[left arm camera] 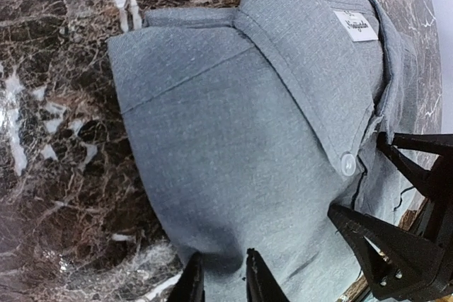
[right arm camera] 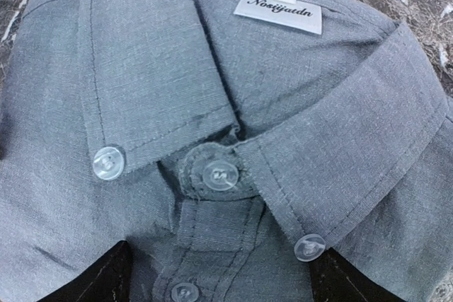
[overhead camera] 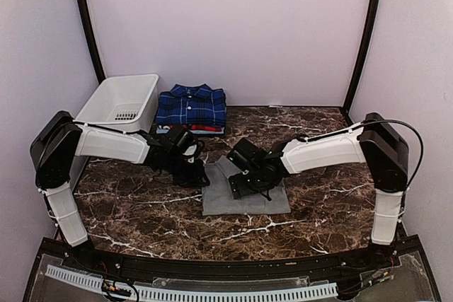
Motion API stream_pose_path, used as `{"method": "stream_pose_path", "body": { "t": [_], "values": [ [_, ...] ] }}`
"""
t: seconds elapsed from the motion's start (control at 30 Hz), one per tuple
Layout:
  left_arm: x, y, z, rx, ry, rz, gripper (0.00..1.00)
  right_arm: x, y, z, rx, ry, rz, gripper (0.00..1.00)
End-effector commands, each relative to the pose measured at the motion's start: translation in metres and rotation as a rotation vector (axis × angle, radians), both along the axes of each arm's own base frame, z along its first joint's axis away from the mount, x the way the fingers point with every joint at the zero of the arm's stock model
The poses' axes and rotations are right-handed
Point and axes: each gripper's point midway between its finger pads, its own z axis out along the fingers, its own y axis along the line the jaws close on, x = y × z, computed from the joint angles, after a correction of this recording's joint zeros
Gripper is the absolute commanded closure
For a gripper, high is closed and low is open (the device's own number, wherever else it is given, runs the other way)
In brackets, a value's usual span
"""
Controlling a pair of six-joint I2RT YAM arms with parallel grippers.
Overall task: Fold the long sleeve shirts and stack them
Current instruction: Move the square-folded shirt to the center of the board.
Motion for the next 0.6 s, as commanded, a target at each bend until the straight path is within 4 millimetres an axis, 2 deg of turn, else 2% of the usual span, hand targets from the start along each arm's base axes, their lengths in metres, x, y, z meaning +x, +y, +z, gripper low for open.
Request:
{"method": "stream_pose_path", "body": {
  "t": [0.0, 0.23, 0.33, 0.57],
  "values": [
    [0.007, 0.003, 0.015, 0.016, -0.054, 0.003, 0.76, -0.002, -0.020, -0.018, -0.112, -0.003, -0.032, 0.15],
    [0.025, 0.016, 0.049, 0.035, -0.158, 0.062, 0.60, -0.002, -0.055, -0.020, -0.180, -0.036, -0.073, 0.12],
    [0.035, 0.023, 0.055, 0.035, -0.176, 0.092, 0.57, 0.001, -0.075, -0.019, -0.183, -0.042, -0.091, 0.12],
    [0.057, 0.024, 0.061, 0.023, -0.191, 0.129, 0.55, 0.007, -0.129, -0.021, -0.226, -0.061, -0.139, 0.11]
  ]
}}
